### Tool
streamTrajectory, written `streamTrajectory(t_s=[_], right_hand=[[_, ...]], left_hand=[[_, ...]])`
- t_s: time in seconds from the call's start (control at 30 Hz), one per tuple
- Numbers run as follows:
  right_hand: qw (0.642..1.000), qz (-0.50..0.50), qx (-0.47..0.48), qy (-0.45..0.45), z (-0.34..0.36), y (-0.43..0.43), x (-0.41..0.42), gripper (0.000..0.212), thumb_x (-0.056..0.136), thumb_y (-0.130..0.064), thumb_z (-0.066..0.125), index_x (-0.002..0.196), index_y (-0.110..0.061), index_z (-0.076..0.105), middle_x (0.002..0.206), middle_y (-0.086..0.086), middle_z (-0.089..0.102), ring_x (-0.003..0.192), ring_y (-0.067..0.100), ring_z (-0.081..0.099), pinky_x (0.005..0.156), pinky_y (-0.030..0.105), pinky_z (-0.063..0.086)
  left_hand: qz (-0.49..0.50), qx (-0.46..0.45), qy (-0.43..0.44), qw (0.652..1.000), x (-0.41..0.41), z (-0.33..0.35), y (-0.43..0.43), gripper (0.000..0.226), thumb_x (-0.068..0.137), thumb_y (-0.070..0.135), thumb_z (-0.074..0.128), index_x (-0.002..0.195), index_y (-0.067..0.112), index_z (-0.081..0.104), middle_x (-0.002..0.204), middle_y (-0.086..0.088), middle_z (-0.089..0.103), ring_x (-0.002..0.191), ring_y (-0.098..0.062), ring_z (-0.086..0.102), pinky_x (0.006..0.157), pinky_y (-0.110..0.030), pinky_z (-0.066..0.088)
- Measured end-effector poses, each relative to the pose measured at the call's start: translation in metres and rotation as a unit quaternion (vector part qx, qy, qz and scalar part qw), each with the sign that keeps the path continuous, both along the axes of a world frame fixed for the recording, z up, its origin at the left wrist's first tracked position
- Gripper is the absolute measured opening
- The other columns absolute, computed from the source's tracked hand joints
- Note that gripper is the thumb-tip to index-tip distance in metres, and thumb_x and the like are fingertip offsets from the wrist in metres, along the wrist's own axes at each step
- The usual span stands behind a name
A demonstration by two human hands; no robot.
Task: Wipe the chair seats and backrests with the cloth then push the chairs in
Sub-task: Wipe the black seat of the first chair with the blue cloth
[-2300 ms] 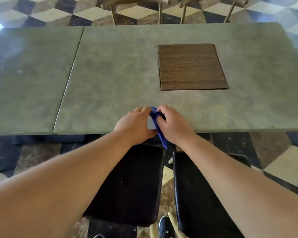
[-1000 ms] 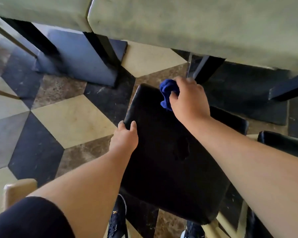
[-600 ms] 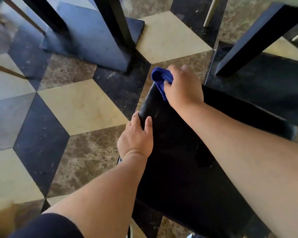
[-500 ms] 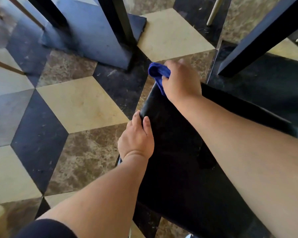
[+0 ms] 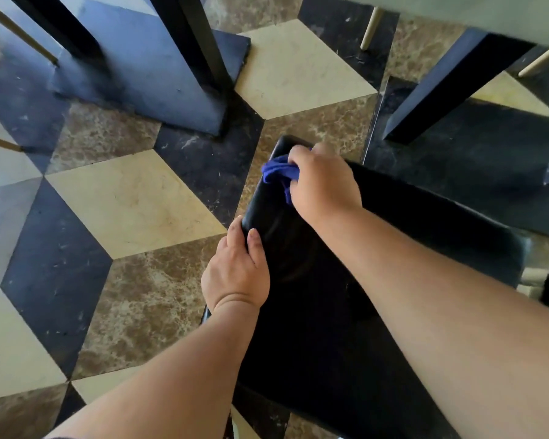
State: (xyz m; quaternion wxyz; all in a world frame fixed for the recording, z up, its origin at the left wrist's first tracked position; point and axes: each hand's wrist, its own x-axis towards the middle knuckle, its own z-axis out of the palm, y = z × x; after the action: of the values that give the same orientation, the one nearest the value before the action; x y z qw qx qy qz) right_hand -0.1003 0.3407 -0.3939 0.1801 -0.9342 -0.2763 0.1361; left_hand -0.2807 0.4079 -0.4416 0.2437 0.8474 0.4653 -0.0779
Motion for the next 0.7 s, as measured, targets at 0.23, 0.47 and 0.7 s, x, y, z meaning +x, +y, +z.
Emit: streamTrajectory(t_s=[0.23,0.47,0.7], right_hand=[[0.997,0.077,0.018,0.022,0.004,-0.030,-0.065,0.022,0.090,-0.014,0.066,0.112,-0.016,0.063,0.104,0.008,0.056,0.092,0.031,0.059,0.068,0.042,0.053],[0.999,0.018,-0.012,-0.038,-0.007,-0.046,0.027,0.024,0.093,-0.010,0.062,0.116,-0.017,0.063,0.105,0.010,0.054,0.091,0.035,0.058,0.065,0.039,0.041],[0.991,0.121,0.028,0.041,0.003,-0.082,-0.064,0.023,0.087,-0.013,0.068,0.109,-0.016,0.063,0.099,0.003,0.051,0.090,0.029,0.055,0.062,0.037,0.043]], left_hand=[[-0.005,0.013,0.005,1.000,-0.002,-0.007,0.001,0.063,0.101,0.068,0.008,0.150,0.044,0.038,0.130,0.000,0.067,0.096,-0.031,0.068,0.070,-0.040,0.038],[-0.001,0.028,-0.005,1.000,-0.003,-0.009,0.000,0.065,0.101,0.068,0.008,0.148,0.040,0.042,0.137,0.001,0.067,0.103,-0.035,0.068,0.074,-0.041,0.038],[-0.007,0.037,-0.010,0.999,-0.002,-0.007,-0.002,0.060,0.103,0.065,0.011,0.145,0.037,0.044,0.131,-0.002,0.069,0.101,-0.036,0.068,0.074,-0.041,0.037]])
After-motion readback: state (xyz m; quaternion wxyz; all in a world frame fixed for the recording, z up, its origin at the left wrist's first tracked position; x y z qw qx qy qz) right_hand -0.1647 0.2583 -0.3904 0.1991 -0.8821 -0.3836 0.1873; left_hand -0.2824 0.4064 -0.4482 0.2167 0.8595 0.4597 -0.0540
